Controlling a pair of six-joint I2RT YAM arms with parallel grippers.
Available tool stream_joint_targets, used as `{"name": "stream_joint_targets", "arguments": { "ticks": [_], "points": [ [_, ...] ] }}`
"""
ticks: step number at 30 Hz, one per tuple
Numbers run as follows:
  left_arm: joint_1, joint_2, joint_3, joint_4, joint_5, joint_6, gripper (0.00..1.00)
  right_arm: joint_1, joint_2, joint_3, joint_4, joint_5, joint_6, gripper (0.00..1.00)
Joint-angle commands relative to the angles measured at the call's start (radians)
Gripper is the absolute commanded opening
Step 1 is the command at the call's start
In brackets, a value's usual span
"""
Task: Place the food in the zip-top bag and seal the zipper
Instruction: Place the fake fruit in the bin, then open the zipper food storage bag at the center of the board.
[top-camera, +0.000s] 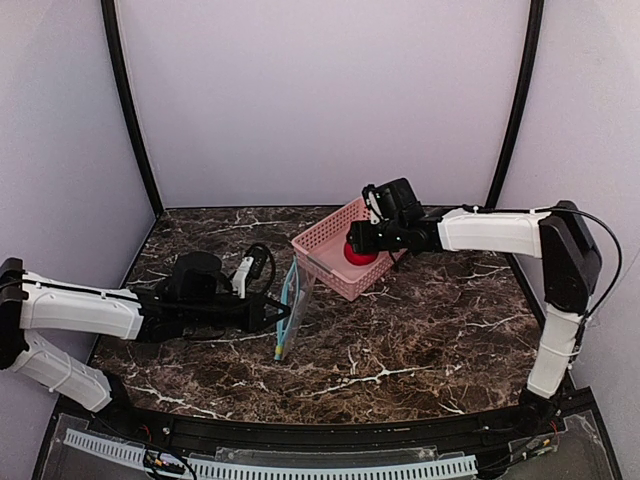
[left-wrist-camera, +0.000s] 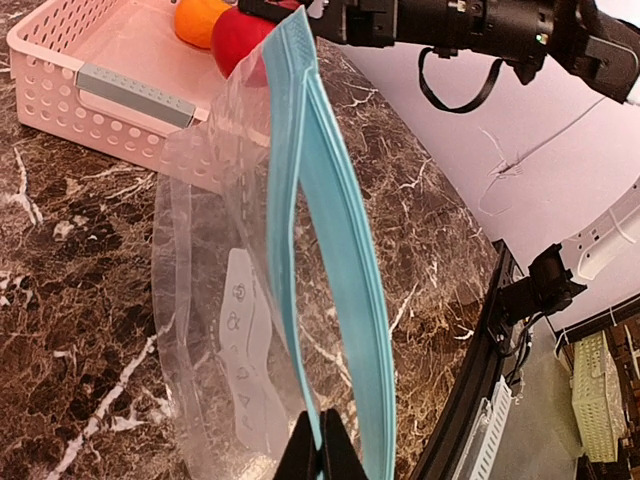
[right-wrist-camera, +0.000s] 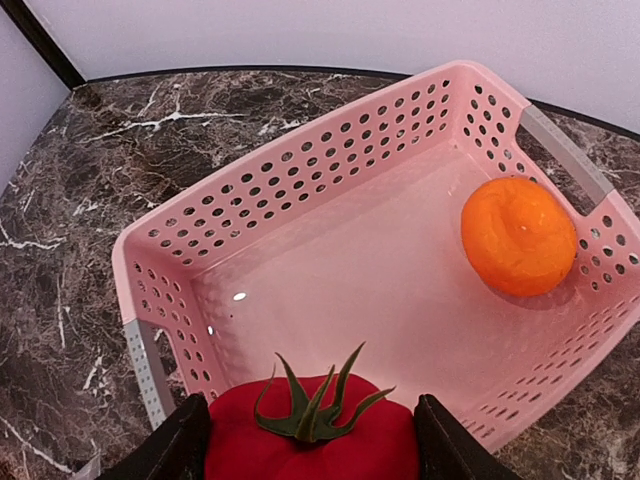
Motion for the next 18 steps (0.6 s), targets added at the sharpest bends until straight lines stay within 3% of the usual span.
{"name": "stream_joint_targets", "arguments": {
  "ticks": [1, 5, 12, 18],
  "points": [
    [0.002, -0.032, -0.031, -0.036, -0.027, 0.011, 0.01, -0.037, 0.084, 0.086, -0.016, -0.070, -0.036, 0.76],
    [0.003, -0.048, -0.016, -0.075, -0.094, 0.013, 0.01, -0.046, 0.084, 0.121, -0.065, -0.061, -0.029, 0.96],
    [0.001, -0.033, 0.011, -0.081, -0.153, -0.010, 0.01, -0.006, -0.068, 0.053, -0.110, -0.065, 0.015, 0.98],
    [0.000, -0.007, 0.031, -0.058, -0.204, -0.030, 0.01, 0.121, -0.168, -0.018, -0.112, -0.143, 0.125, 0.96]
  ]
}}
